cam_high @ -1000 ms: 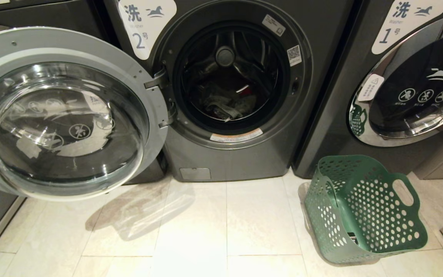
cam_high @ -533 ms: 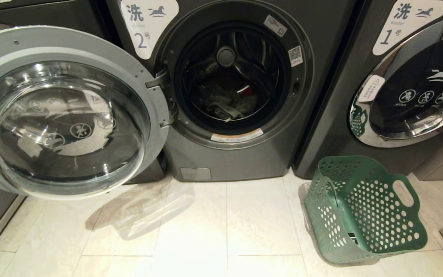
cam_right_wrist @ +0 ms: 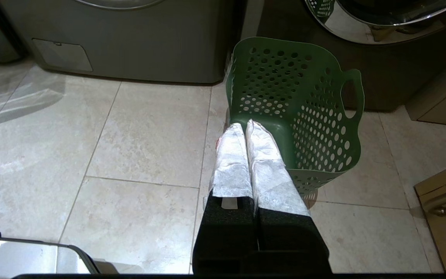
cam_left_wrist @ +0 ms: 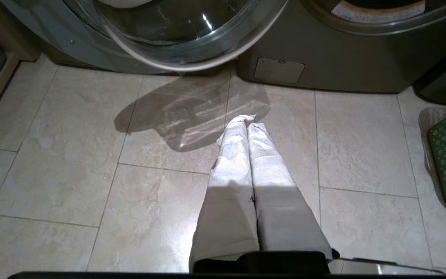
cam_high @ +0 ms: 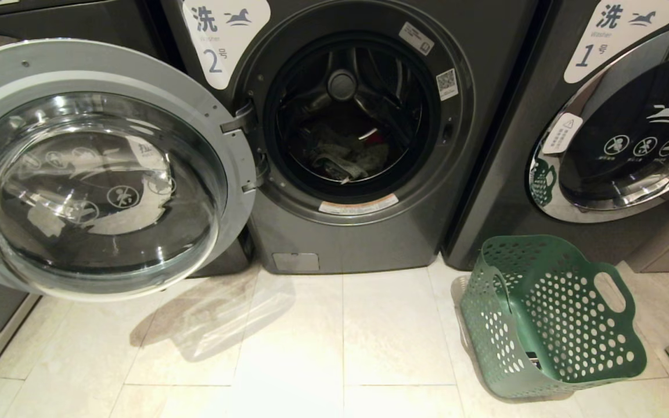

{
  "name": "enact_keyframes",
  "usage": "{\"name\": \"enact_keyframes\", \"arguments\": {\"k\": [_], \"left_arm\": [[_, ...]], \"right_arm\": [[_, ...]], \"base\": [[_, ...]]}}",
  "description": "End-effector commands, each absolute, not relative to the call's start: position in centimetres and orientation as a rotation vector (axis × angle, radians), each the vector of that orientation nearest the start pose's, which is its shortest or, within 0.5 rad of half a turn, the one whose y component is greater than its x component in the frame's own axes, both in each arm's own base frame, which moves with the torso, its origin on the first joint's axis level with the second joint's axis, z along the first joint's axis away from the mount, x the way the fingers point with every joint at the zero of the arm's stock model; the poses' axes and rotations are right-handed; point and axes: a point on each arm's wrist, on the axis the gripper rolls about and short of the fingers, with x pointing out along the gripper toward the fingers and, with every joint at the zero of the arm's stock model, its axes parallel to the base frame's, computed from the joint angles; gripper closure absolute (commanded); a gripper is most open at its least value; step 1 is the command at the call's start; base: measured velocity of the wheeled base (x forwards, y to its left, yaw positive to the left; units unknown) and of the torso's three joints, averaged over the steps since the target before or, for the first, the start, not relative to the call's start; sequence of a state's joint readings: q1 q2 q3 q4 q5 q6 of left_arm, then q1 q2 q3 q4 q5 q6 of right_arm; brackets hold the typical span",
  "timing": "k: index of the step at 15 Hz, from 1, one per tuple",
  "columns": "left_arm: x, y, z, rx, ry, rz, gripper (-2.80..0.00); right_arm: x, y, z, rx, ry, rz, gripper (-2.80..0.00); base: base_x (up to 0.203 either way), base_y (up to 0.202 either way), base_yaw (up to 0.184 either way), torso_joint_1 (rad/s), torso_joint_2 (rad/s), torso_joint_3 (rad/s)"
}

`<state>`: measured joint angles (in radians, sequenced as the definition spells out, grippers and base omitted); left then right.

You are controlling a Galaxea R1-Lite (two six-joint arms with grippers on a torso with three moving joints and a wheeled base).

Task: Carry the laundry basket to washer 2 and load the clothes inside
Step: Close the washing machine door with the left hand

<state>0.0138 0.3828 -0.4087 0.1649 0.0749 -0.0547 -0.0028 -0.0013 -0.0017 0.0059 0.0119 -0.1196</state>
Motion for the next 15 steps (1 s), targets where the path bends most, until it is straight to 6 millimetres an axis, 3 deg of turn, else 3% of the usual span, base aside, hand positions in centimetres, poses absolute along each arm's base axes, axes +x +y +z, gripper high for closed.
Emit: {"name": "enact_keyframes", "arguments": {"k": [1, 8, 15], "left_arm": [[-1.0, 0.1, 17.2, -0.034, 0.141, 0.084, 0.0], [-1.8, 0.1, 16.5, -0.015, 0.146, 0.078, 0.0], [-1.7, 0.1, 16.1, -0.001, 0.161, 0.072, 0.0]], "right_arm": [[-2.3, 0.0, 7.5, -0.118, 0.004, 0.011, 0.0], [-2.3, 0.0, 7.5, -0.12, 0.004, 0.013, 0.0], [-2.3, 0.0, 7.5, -0.12, 0.004, 0.01, 0.0]], "base": [[0.0, 0.0, 0.0, 0.0, 0.0, 0.0], [0.102, 0.0, 0.001, 0.002, 0.0, 0.002], [0.166, 0.0, 0.0, 0.003, 0.0, 0.003]]}}
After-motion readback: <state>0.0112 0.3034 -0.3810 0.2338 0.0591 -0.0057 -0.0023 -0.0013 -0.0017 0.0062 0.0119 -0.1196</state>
